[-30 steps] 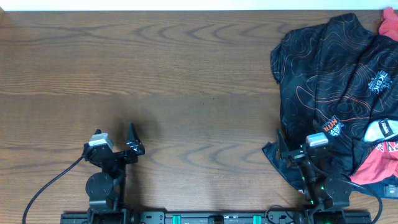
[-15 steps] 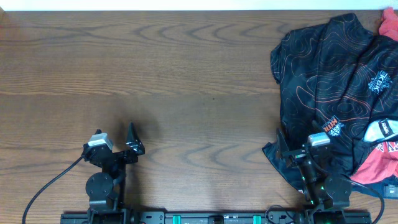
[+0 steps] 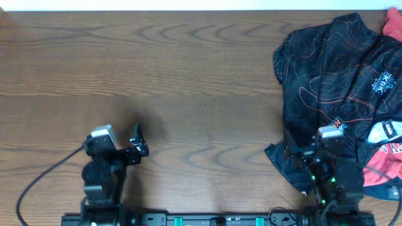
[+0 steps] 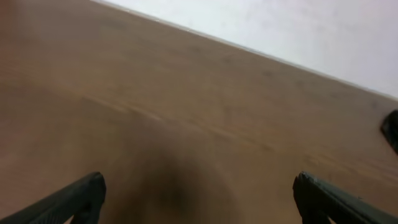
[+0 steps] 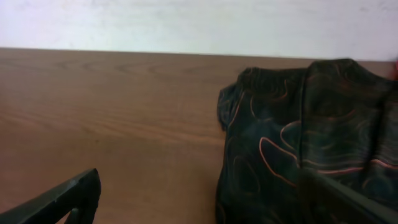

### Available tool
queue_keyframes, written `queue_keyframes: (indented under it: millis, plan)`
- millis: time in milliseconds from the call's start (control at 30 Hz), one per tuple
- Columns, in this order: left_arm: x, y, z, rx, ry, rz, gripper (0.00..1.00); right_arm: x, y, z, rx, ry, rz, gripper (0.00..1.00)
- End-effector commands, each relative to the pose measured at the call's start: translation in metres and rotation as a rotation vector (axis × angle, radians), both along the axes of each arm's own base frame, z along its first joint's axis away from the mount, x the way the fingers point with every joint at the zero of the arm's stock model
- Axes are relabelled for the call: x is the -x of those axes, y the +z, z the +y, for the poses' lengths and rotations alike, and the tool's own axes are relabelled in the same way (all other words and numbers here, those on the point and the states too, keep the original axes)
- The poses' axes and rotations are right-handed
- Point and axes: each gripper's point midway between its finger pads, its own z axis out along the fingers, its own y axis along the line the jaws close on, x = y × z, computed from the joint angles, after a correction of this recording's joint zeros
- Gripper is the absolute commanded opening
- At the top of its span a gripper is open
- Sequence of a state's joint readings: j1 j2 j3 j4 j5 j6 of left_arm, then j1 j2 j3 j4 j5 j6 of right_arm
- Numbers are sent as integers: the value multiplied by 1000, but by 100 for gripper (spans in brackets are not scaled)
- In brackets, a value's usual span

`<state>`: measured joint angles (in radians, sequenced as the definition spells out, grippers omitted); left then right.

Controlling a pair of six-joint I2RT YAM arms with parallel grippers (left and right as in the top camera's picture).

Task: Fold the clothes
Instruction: 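Reach the right gripper into the clothes pile and grasp the black shirt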

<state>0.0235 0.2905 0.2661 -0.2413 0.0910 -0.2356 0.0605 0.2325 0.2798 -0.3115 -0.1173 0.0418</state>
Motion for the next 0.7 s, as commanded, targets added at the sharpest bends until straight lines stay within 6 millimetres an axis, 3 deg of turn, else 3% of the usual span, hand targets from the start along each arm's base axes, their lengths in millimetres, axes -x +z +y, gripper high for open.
queue_keyframes:
  millis: [0,133,333,433,533,667]
  plan:
    - [-4,28,-1,7,-9,69,98,-6,26,3,-8,0,53,99]
    - [-2,33,-1,0,-15,247,98,-12,25,3,10,-1,250,99]
    - [8,40,-2,8,-16,463,98,-16,5,0,59,-15,599,99]
    - [13,38,-2,10,-16,516,98,-20,3,11,31,36,681,99]
    - [18,33,-2,11,-16,549,98,-18,-13,10,48,44,766,99]
    - [20,32,-2,12,-16,560,98,-4,-47,-12,57,-134,954,99]
